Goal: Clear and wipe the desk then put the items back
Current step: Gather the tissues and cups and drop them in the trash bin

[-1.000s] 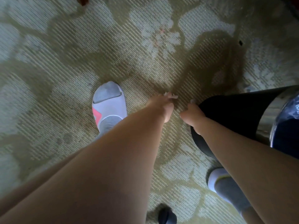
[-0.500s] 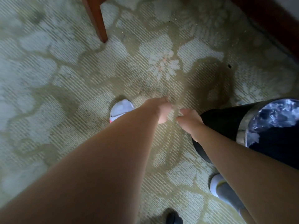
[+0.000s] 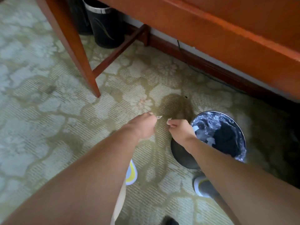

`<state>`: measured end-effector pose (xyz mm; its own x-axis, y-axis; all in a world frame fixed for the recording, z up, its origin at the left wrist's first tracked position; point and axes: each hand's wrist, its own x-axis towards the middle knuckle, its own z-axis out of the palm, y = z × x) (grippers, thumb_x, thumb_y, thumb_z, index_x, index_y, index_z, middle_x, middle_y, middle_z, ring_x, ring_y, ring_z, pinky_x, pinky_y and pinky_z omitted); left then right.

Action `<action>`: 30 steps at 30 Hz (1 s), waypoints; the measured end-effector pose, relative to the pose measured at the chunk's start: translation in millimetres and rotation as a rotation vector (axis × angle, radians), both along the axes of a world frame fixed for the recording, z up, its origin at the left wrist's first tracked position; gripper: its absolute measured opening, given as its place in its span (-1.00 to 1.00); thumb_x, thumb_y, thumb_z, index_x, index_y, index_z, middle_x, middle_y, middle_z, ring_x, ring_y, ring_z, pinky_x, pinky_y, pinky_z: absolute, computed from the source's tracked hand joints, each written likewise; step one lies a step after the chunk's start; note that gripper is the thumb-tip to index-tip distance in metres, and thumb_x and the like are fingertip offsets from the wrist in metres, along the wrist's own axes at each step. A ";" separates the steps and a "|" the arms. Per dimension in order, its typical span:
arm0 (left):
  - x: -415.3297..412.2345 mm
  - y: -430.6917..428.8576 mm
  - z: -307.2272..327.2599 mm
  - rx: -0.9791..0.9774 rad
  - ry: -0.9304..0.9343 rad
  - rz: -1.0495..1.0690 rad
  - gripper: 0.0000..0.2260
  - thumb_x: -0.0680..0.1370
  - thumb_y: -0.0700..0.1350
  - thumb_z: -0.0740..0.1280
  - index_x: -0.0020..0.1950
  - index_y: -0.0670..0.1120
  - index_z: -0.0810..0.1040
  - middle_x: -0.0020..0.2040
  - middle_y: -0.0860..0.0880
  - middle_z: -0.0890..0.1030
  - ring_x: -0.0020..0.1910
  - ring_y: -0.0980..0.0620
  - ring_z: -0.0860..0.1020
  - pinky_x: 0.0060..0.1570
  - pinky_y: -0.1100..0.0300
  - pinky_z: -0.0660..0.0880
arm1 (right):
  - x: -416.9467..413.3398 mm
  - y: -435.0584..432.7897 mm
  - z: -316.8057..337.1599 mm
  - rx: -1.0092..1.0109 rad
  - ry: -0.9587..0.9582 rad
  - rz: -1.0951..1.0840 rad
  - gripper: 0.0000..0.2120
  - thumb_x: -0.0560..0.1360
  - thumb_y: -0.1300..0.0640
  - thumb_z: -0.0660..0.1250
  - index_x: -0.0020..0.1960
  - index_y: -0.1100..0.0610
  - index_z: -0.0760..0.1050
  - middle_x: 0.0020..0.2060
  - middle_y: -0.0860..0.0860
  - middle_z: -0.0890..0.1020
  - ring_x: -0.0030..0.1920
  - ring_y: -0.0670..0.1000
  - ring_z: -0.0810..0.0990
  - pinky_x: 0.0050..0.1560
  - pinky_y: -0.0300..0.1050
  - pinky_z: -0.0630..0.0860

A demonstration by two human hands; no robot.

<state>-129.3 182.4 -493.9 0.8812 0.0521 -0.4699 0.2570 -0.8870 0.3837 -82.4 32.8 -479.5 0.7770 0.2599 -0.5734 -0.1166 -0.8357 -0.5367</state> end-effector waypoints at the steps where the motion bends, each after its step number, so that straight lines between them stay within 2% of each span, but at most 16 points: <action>1: 2.0 -10.1 7.7 -0.012 -0.014 -0.005 -0.68 0.55 -0.18 0.21 0.29 -0.14 0.51 0.29 -0.14 0.47 0.28 -0.15 0.47 0.27 -0.03 0.42 | -1.3 -10.2 8.4 0.012 -0.020 -0.021 -0.61 0.55 0.26 0.17 0.31 0.06 0.53 0.29 0.08 0.56 0.33 0.11 0.47 0.26 -0.22 0.34; 4: 6.5 -46.2 23.8 -0.092 -0.048 -0.028 -0.67 0.55 -0.19 0.20 0.29 -0.06 0.54 0.27 -0.11 0.51 0.26 -0.12 0.49 0.28 0.03 0.41 | -3.7 -49.4 26.8 0.031 -0.077 -0.109 -0.64 0.55 0.27 0.16 0.24 0.06 0.59 0.21 0.04 0.62 0.28 0.10 0.50 0.25 -0.24 0.34; 7: 11.9 -84.5 30.8 -0.183 -0.059 -0.055 -0.66 0.54 -0.22 0.20 0.28 -0.07 0.57 0.28 -0.08 0.52 0.27 -0.07 0.50 0.30 0.12 0.39 | -3.0 -94.9 34.0 -0.013 -0.122 -0.181 -0.67 0.55 0.25 0.18 0.14 0.02 0.65 0.12 0.09 0.66 0.16 0.17 0.56 0.06 -0.20 0.41; 10: 21.4 -115.7 31.1 -0.241 -0.057 -0.074 -0.68 0.52 -0.24 0.21 0.23 -0.09 0.59 0.27 -0.10 0.52 0.24 -0.08 0.54 0.28 0.07 0.44 | 1.3 -134.1 37.2 -0.011 -0.121 -0.289 -0.71 0.56 0.22 0.21 0.14 0.02 0.65 0.13 0.12 0.65 0.14 0.19 0.58 0.05 -0.20 0.43; 13: 32.3 -137.3 33.4 -0.227 -0.046 -0.111 -0.70 0.54 -0.24 0.23 0.23 -0.10 0.58 0.27 -0.12 0.48 0.24 -0.10 0.52 0.28 0.05 0.43 | 8.7 -160.8 38.7 -0.016 -0.111 -0.334 -0.74 0.56 0.21 0.24 0.15 0.06 0.64 0.14 0.13 0.64 0.19 0.16 0.55 0.05 -0.23 0.39; 16: 43.0 -150.0 34.9 -0.199 -0.016 -0.164 -0.69 0.56 -0.24 0.22 0.29 -0.15 0.53 0.28 -0.14 0.45 0.27 -0.11 0.49 0.29 0.04 0.40 | 15.9 -173.8 35.7 -0.005 -0.076 -0.319 -0.78 0.57 0.21 0.25 0.10 0.09 0.65 0.02 0.13 0.65 0.11 0.14 0.56 -0.01 -0.21 0.38; 18: 50.4 -154.6 34.6 -0.189 0.023 -0.194 -0.66 0.57 -0.21 0.23 0.34 -0.10 0.49 0.30 -0.13 0.44 0.30 -0.09 0.46 0.31 0.06 0.38 | 21.8 -176.4 29.6 0.004 -0.043 -0.312 -0.77 0.56 0.23 0.25 0.08 0.06 0.65 -0.06 0.10 0.63 0.05 0.13 0.56 -0.05 -0.19 0.39; 20: 57.8 -157.8 34.7 -0.174 0.059 -0.215 -0.63 0.58 -0.18 0.25 0.39 -0.04 0.45 0.32 -0.10 0.46 0.29 -0.08 0.46 0.29 0.12 0.37 | 29.3 -177.1 24.2 0.007 -0.019 -0.292 -0.74 0.55 0.24 0.25 0.09 -0.01 0.64 -0.11 0.06 0.59 -0.02 0.10 0.55 -0.03 -0.14 0.44; 22: 63.9 -160.4 38.0 -0.179 0.093 -0.216 -0.62 0.59 -0.15 0.26 0.41 -0.02 0.44 0.30 -0.10 0.51 0.24 -0.08 0.48 0.19 0.19 0.39 | 37.6 -177.8 24.3 0.006 0.018 -0.272 -0.74 0.53 0.27 0.26 0.08 0.01 0.63 -0.15 0.05 0.56 -0.08 0.09 0.52 0.02 -0.04 0.51; 24: 69.2 -163.4 42.7 -0.192 0.124 -0.206 -0.61 0.60 -0.15 0.26 0.44 -0.02 0.42 0.28 -0.12 0.53 0.21 -0.09 0.50 0.07 0.24 0.36 | 46.0 -179.4 31.1 0.006 0.041 -0.251 -0.76 0.54 0.30 0.24 0.07 0.13 0.65 -0.14 0.06 0.57 -0.06 0.12 0.57 0.11 0.04 0.55; 26: 73.6 -166.3 49.0 -0.189 0.132 -0.198 -0.61 0.60 -0.15 0.26 0.45 -0.02 0.40 0.29 -0.14 0.53 0.21 -0.09 0.51 0.01 0.25 0.34 | 52.1 -181.3 42.7 -0.026 0.049 -0.207 -0.73 0.55 0.30 0.19 0.06 0.17 0.65 -0.10 0.08 0.59 0.03 0.16 0.61 0.11 0.01 0.55; 30: 84.0 -171.7 61.4 -0.189 0.142 -0.202 -0.61 0.58 -0.15 0.28 0.43 -0.03 0.42 0.37 -0.10 0.48 0.30 -0.06 0.48 0.24 0.18 0.40 | 58.3 -183.9 62.1 -0.037 0.086 -0.221 -0.71 0.54 0.33 0.18 0.08 0.18 0.65 0.06 0.12 0.65 0.13 0.16 0.59 0.20 0.02 0.52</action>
<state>-45.3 10.7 -432.6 0.7899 -0.2177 -0.5733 0.1453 -0.8418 0.5199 -24.1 -151.1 -417.4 0.7601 0.0666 -0.6463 -0.3427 -0.8040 -0.4860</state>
